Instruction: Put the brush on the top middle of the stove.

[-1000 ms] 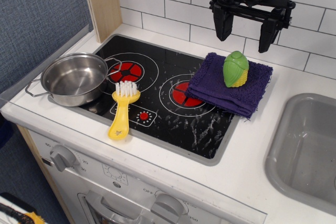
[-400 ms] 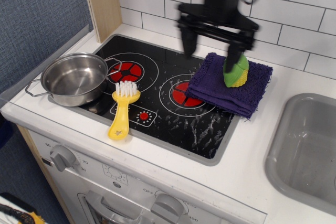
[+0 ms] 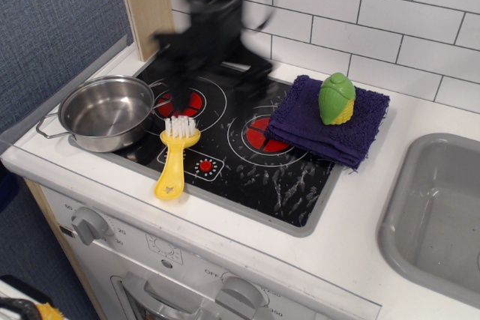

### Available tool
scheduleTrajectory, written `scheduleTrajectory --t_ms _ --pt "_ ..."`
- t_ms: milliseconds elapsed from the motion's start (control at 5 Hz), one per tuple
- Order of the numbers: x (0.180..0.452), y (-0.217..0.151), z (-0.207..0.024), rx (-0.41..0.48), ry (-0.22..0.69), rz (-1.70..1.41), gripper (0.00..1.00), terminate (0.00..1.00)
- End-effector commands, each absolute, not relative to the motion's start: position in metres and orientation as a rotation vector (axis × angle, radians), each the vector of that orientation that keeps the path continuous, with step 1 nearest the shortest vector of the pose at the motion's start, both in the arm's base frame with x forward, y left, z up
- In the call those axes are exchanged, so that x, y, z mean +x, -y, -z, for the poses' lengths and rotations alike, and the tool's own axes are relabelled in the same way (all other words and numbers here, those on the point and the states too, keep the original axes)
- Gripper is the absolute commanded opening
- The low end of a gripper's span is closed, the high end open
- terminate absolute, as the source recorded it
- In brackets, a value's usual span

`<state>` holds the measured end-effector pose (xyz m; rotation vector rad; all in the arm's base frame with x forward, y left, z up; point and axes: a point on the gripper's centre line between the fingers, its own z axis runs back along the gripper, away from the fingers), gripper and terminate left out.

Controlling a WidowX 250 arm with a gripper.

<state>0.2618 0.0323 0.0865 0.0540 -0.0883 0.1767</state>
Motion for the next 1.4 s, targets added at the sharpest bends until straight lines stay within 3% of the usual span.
scheduleTrajectory --t_ms 0,800,1000,1200 --pt "0.246 -0.066 -0.035 0.048 0.060 -0.341 1.00 0.00" --pt "0.258 -0.066 -0.011 0.035 0.064 -0.340 1.00 0.00" --pt "0.260 -0.063 -0.009 0.041 0.062 -0.330 0.00 0.00" --pt "0.260 -0.061 -0.008 0.046 0.061 -0.324 0.00 0.00"
